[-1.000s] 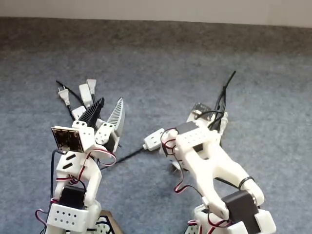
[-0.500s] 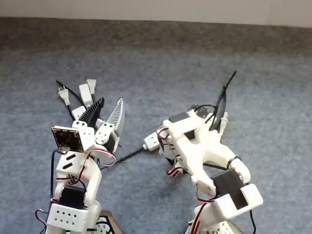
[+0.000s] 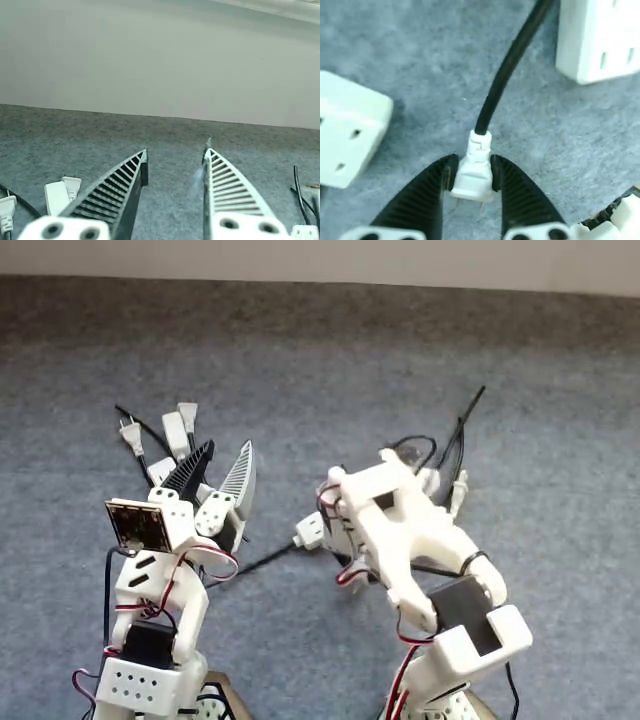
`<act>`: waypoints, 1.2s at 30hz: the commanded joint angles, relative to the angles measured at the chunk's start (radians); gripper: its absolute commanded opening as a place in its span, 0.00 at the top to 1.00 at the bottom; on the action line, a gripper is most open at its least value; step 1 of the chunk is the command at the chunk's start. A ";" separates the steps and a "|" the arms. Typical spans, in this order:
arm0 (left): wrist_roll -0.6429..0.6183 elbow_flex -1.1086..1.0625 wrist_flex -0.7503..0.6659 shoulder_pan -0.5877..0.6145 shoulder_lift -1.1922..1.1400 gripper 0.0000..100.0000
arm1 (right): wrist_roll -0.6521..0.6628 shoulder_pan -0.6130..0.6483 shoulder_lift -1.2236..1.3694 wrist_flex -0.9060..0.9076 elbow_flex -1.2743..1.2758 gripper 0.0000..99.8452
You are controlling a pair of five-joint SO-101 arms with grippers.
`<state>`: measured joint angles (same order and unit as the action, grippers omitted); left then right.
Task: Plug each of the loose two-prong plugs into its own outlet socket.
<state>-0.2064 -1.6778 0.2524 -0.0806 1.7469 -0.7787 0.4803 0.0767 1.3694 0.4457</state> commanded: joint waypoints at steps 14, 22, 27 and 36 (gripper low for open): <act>-0.002 -0.019 -0.002 -0.008 0.004 0.81 | 0.551 0.016 -0.013 0.390 -0.834 0.99; -0.002 -0.018 -0.003 -0.010 0.013 0.81 | 0.703 0.156 -0.012 0.390 -1.110 0.99; 0.002 -0.016 -0.003 -0.094 0.015 0.81 | 0.827 0.231 -0.012 0.389 -1.221 0.99; 0.104 -0.012 0.003 -0.163 0.015 0.81 | 0.905 0.219 -0.010 0.354 -1.319 0.99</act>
<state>-0.1327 -1.6778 0.2524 -0.2079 1.7469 0.1097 0.7058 0.0767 1.7208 -0.8278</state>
